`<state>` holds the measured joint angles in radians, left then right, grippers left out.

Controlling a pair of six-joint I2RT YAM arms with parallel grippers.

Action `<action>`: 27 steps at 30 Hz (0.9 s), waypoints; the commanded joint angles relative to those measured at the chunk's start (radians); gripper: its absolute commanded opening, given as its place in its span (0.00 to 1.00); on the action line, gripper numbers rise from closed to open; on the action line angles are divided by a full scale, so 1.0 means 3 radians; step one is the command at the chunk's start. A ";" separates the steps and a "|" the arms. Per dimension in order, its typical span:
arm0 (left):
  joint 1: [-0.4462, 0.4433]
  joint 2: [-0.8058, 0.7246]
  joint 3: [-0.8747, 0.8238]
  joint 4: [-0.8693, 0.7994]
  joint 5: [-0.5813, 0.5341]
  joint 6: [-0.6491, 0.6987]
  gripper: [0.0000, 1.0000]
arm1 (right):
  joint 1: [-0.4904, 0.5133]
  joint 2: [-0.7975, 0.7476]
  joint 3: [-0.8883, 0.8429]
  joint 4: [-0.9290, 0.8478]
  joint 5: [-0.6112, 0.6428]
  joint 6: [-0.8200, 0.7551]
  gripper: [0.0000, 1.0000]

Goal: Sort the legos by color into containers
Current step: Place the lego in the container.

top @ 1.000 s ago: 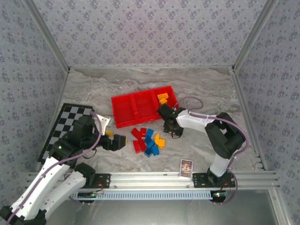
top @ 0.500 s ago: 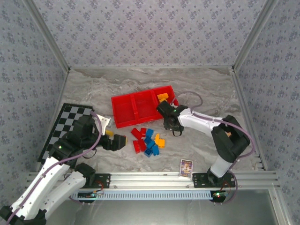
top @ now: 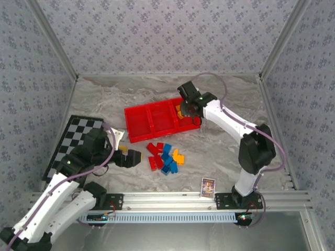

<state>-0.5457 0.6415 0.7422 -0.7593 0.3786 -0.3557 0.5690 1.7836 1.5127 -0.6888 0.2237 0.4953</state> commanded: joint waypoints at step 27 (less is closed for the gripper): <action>-0.0017 0.0156 0.0005 0.0032 0.0103 0.0065 1.00 | 0.0128 -0.0240 -0.0192 -0.0183 -0.0158 0.0109 0.73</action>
<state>-0.5453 0.6941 0.7422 -0.7589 0.3824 -0.3553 0.5774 1.7958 1.5024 -0.7258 0.1612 0.4767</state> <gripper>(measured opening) 0.996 0.718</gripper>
